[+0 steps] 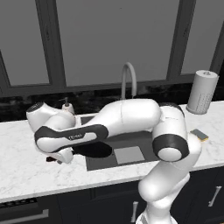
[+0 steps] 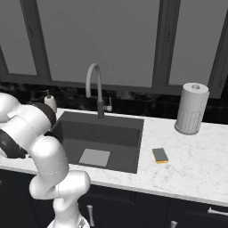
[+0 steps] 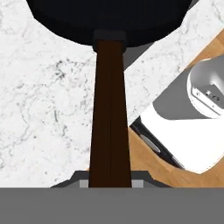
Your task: Pick the pan and sponge and place them into the sink. Then turn on the water.
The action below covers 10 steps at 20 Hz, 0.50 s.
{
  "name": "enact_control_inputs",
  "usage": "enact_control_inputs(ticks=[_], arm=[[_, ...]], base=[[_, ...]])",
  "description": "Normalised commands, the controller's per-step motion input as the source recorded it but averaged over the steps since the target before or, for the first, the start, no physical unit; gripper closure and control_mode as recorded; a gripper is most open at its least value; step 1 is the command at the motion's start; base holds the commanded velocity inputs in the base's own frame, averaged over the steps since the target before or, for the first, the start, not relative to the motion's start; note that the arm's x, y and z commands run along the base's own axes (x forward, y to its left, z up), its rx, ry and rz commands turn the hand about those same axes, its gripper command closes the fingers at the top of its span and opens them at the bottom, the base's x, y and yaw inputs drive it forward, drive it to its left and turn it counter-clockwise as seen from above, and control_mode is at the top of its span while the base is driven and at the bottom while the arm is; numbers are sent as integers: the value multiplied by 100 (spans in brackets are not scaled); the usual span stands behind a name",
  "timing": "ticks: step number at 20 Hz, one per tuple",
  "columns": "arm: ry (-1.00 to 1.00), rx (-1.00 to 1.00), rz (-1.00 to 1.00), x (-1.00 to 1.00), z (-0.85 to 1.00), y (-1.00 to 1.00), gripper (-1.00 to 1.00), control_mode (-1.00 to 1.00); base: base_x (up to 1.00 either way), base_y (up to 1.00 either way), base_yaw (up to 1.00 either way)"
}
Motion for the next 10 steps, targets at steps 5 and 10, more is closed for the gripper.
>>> enact_control_inputs(ticks=[5, 10], arm=[[8, -3, -38, 19, 10, -71, 100, -100], [6, 0, -29, 45, 3, -66, 100, -100]], base=[[0, 0, 0], [0, 0, 0]])
